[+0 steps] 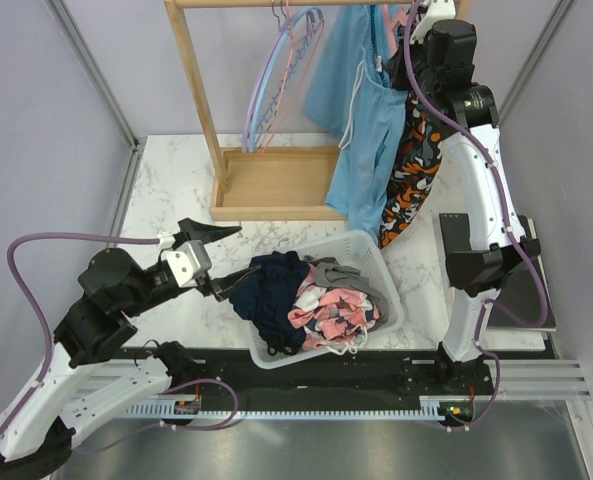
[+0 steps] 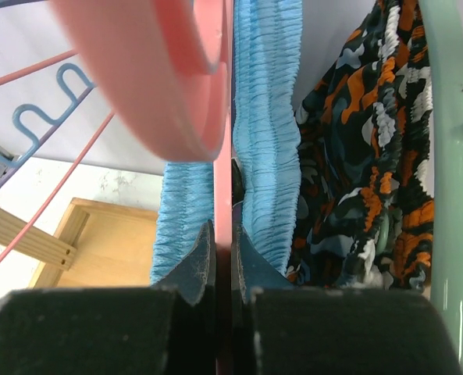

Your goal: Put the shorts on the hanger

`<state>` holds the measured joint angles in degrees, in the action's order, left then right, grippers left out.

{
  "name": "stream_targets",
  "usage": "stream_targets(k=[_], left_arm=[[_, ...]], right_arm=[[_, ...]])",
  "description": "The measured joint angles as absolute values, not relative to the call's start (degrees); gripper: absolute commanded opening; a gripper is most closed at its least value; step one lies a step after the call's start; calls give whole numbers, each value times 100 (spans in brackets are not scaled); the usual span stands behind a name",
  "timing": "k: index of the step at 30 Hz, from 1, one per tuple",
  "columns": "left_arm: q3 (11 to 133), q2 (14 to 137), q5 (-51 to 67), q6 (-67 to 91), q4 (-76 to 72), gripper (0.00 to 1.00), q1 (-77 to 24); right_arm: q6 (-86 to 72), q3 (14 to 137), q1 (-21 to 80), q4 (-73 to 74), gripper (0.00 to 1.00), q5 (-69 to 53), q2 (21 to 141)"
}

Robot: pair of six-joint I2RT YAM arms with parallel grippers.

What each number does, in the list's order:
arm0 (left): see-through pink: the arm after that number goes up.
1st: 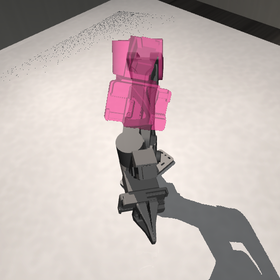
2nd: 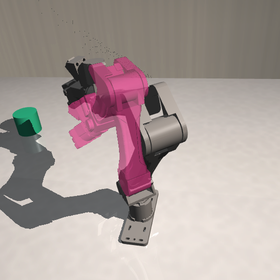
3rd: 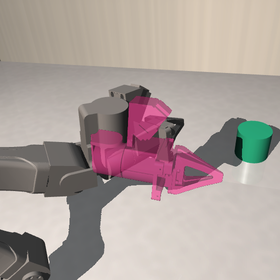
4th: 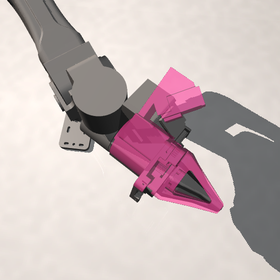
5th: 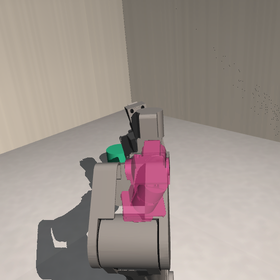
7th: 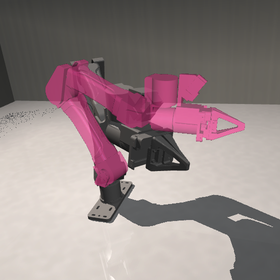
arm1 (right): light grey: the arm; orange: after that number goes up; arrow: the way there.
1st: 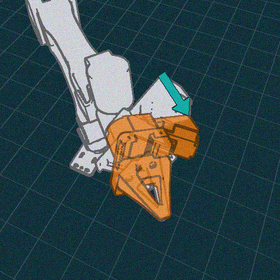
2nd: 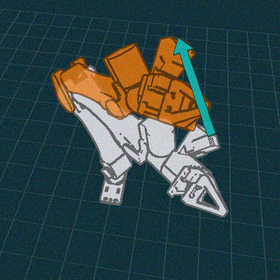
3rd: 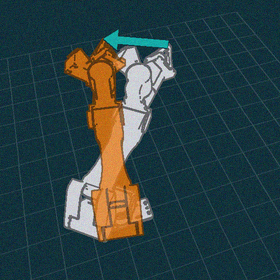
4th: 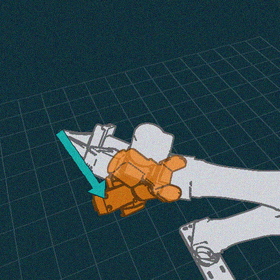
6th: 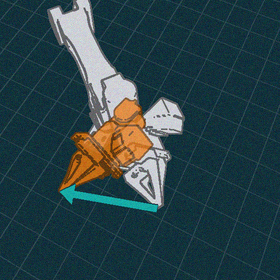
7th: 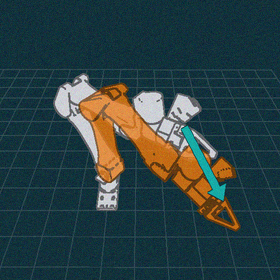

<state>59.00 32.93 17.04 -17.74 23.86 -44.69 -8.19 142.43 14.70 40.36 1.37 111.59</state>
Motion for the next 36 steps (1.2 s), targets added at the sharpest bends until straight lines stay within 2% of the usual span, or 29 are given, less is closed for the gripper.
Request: stream_targets(k=[7,8,10,11,14,16,17,21,29,36], left_arm=[[5874,3277,1706,-1741,2388,78,-4469],[5874,3280,1706,-1741,2388,78,-4469],[5874,3284,1706,-1741,2388,78,-4469],[5874,3286,1706,-1741,2390,79,-4469],[5872,3288,1702,-1737,2392,79,-4469],[5867,3291,1682,-1723,2397,79,-4469],[5865,3295,1678,-1695,2394,79,-4469],[5835,3330,1673,-1522,2357,81,-4294],[5640,3361,1636,-880,2381,99,-3468],[5706,3347,1496,-445,2637,100,-2123]], right_arm=[[-878,14368,1391,3822,0,73,11432],[-878,14372,1387,3802,2,67,11441],[-875,14372,1387,3785,18,64,11445],[-873,14372,1387,3785,37,64,11445],[-862,14350,1387,3699,64,-47,11437],[-849,14158,1387,3548,72,-209,11299],[-899,14103,1387,3529,82,-239,11244],[-956,13788,1387,3430,98,-429,10748],[-1055,12895,1389,3378,98,-633,8978],[-554,11410,1389,3356,98,-913,7612]])
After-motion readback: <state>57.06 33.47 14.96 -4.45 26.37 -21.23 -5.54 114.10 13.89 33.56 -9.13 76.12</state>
